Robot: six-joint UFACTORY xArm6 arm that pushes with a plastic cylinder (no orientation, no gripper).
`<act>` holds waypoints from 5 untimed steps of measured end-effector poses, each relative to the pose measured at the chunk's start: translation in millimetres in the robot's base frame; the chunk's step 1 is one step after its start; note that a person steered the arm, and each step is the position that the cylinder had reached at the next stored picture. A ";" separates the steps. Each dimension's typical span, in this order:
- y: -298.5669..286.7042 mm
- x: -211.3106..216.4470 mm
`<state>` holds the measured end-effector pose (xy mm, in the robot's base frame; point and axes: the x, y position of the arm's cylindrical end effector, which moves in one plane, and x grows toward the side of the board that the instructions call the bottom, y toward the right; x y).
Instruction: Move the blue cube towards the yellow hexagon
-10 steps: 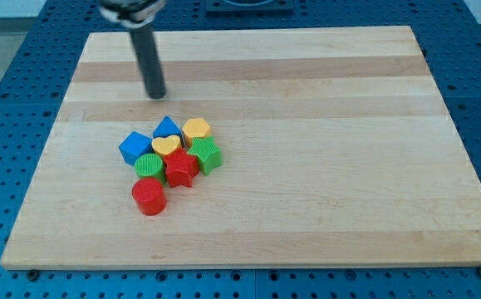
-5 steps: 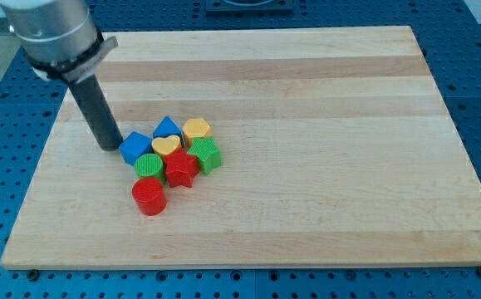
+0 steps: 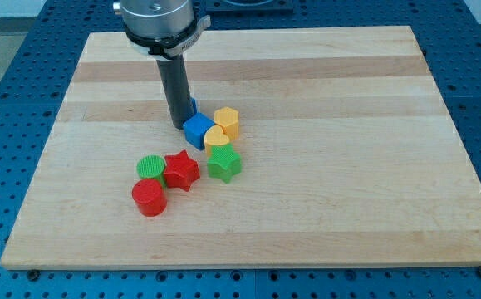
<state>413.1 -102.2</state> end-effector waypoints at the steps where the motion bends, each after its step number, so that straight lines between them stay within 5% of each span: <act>1: -38.5 0.3; 3: -120.6 3.9; 4: -93.4 96.1; 5: -79.6 133.6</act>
<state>546.7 -181.8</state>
